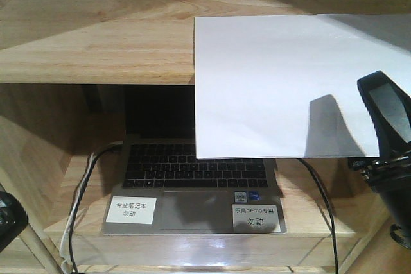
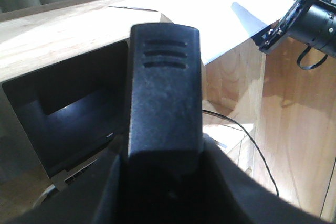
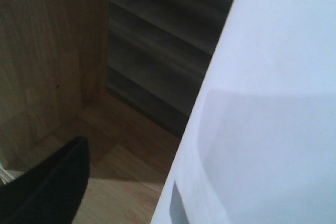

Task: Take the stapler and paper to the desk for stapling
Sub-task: 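Move the right gripper to the edge of the white paper sheet, then pinch the paper edge with the right gripper and pull it off the shelf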

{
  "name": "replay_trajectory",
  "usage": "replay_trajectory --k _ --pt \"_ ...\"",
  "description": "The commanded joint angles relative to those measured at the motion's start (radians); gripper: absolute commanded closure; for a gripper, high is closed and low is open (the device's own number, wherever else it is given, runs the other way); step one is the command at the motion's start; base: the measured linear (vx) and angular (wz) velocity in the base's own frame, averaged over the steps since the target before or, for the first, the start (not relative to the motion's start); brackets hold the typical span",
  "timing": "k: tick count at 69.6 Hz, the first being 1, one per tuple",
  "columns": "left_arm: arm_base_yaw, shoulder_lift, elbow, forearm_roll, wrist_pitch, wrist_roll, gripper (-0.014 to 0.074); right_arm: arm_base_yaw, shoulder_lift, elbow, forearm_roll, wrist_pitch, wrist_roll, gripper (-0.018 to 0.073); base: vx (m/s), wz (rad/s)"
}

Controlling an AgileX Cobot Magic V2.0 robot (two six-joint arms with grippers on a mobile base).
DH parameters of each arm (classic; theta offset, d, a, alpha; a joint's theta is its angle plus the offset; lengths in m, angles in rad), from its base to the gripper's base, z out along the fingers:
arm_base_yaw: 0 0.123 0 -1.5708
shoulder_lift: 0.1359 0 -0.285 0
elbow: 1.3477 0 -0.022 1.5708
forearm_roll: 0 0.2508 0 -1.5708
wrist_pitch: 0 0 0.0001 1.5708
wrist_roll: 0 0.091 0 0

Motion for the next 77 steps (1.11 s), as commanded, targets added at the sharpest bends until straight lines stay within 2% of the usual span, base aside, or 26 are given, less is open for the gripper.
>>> replay_trajectory --k 1,13,32,77 --pt "-0.005 0.014 -0.03 -0.031 -0.115 0.0 0.0603 -0.001 0.0 -0.031 -0.019 -0.19 -0.015 0.0036 0.0 0.0" --pt "-0.005 0.014 -0.03 -0.031 -0.115 -0.001 0.0603 -0.001 0.0 -0.031 -0.018 -0.189 -0.015 0.0195 0.0 0.0" --pt "-0.005 0.014 -0.03 -0.031 -0.115 -0.001 0.0603 -0.001 0.0 -0.031 -0.019 -0.19 -0.014 0.0577 0.0 0.0" --pt "-0.005 0.014 -0.03 -0.031 -0.115 -0.001 0.0603 -0.001 -0.038 -0.031 -0.051 -0.19 0.012 0.0569 0.0 0.0"
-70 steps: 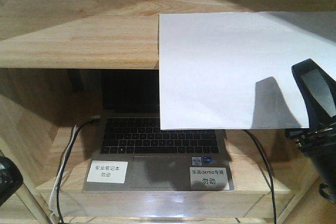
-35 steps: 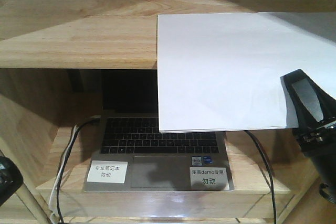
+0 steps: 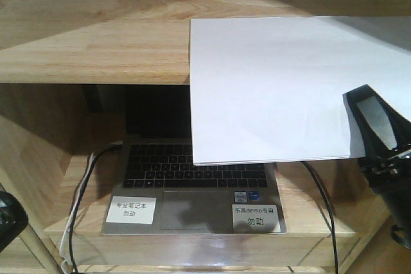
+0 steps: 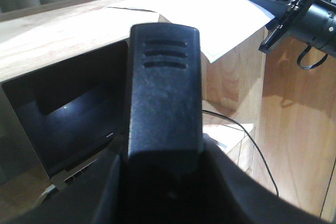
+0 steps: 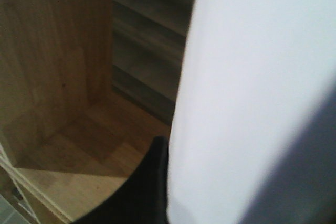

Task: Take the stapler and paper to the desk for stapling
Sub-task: 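Pinch the paper edge with the right gripper and pull it off the shelf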

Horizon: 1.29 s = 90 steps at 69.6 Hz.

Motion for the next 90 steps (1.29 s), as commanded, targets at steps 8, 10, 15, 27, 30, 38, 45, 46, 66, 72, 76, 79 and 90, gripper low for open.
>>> replay_trajectory --k 8,10,15,27,30,38,45,46,66,72,76,79,90 --pt "-0.005 0.014 -0.03 -0.031 -0.115 -0.001 0.0603 -0.001 -0.022 -0.033 -0.072 -0.19 0.027 0.0569 0.0 0.0" --pt "-0.005 0.014 -0.03 -0.031 -0.115 -0.001 0.0603 -0.001 -0.022 -0.039 -0.085 -0.19 0.042 0.0569 0.0 0.0" --pt "-0.005 0.014 -0.03 -0.031 -0.115 -0.001 0.0603 -0.001 -0.022 -0.062 -0.136 -0.19 0.048 0.0569 0.0 0.0" --pt "-0.005 0.014 -0.03 -0.031 -0.115 -0.001 0.0603 -0.001 -0.022 -0.149 -0.25 -0.19 0.048 0.0566 0.0 0.0" --pt "-0.005 0.014 -0.03 -0.031 -0.115 -0.001 0.0603 -0.001 -0.022 -0.16 -0.253 -0.19 0.048 0.0566 0.0 0.0" --pt "-0.005 0.014 -0.03 -0.031 -0.115 -0.001 0.0603 -0.001 -0.022 -0.171 -0.23 -0.19 0.05 0.0566 0.0 0.0" --pt "-0.005 0.014 -0.03 -0.031 -0.115 -0.001 0.0603 -0.001 -0.022 -0.171 -0.226 -0.19 0.052 0.0566 0.0 0.0" --pt "-0.005 0.014 -0.03 -0.031 -0.115 -0.001 0.0603 -0.001 -0.022 -0.171 -0.226 -0.19 0.052 0.0566 0.0 0.0" --pt "-0.005 0.014 -0.03 -0.031 -0.115 -0.001 0.0603 -0.038 -0.022 -0.171 -0.211 -0.19 0.049 0.0566 0.0 -0.01" --pt "-0.005 0.014 -0.03 -0.031 -0.115 -0.001 0.0603 -0.111 -0.027 -0.171 -0.245 -0.19 0.102 0.0566 0.0 0.0" --pt "-0.005 0.014 -0.03 -0.031 -0.115 -0.001 0.0603 -0.167 -0.037 -0.171 -0.277 -0.188 0.156 0.0566 0.0 0.0" --pt "-0.005 0.014 -0.03 -0.031 -0.115 -0.001 0.0603 -0.214 -0.049 -0.171 -0.315 -0.184 0.201 0.0566 0.0 0.0" --pt "-0.005 0.014 -0.03 -0.031 -0.115 -0.001 0.0603 -0.326 -0.115 -0.171 -0.444 -0.153 0.29 0.0566 0.0 0.0"
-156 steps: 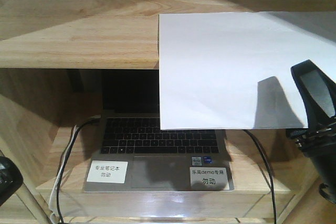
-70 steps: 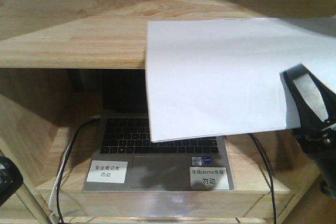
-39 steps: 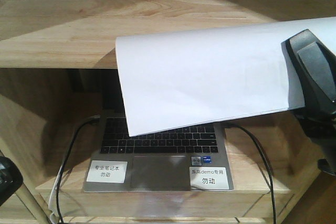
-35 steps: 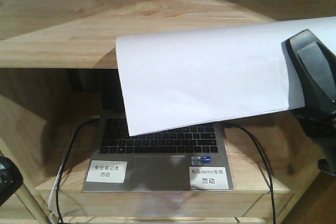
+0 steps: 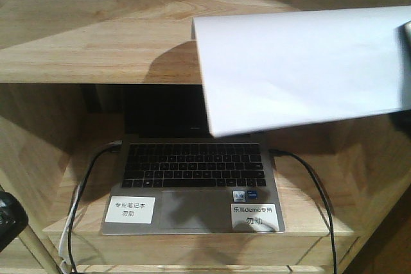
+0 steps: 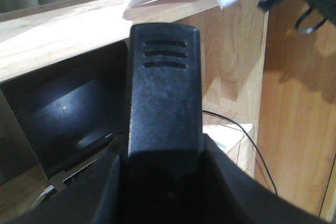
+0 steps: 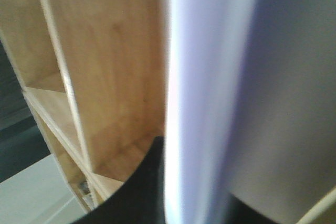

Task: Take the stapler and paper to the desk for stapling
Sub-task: 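Pinch the paper edge with the right gripper and pull it off the shelf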

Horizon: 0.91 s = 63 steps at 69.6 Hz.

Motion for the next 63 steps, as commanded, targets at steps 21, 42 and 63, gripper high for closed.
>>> replay_trajectory --k 21,42,63 --pt "-0.005 0.014 -0.03 -0.031 -0.115 -0.001 0.0603 -0.195 -0.276 -0.031 -0.212 -0.051 0.13 0.0566 0.0 0.0" --pt "-0.005 0.014 -0.03 -0.031 -0.115 -0.001 0.0603 -0.246 -0.526 -0.031 -0.367 0.161 0.249 0.0566 0.0 0.0" --pt "-0.005 0.014 -0.03 -0.031 -0.115 -0.001 0.0603 -0.246 -0.693 -0.031 -0.385 0.4 0.253 0.0566 0.0 0.0"
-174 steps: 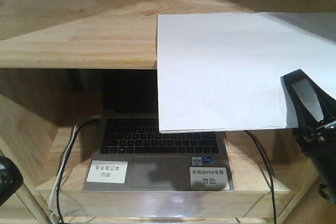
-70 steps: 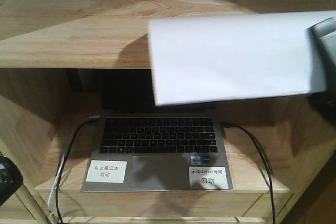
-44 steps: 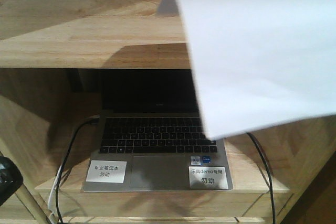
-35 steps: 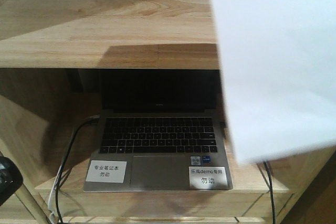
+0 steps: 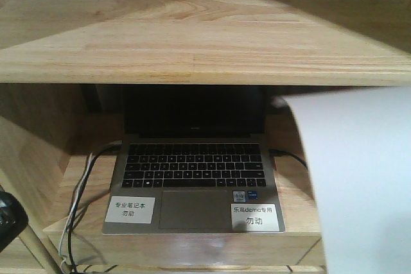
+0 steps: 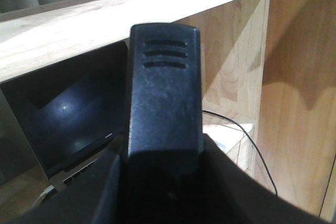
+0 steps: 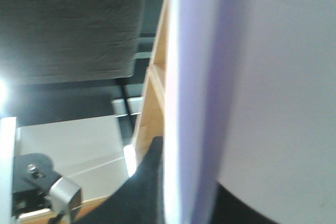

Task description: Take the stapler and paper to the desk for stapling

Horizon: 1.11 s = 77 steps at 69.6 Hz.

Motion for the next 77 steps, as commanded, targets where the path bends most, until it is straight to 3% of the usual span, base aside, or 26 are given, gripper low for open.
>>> replay_trajectory --k 1,12,77 --pt "-0.005 0.014 -0.03 -0.031 -0.115 -0.001 0.0603 -0.008 -0.019 -0.031 0.013 0.081 -0.002 0.0566 0.0 0.0" --pt "-0.005 0.014 -0.03 -0.031 -0.115 -0.001 0.0603 -0.008 -0.041 -0.031 0.015 0.141 -0.002 0.0565 0.0 0.0" --pt "-0.005 0.014 -0.03 -0.031 -0.115 -0.001 0.0603 -0.008 -0.041 -0.031 0.015 0.138 -0.005 0.0565 0.0 0.0"
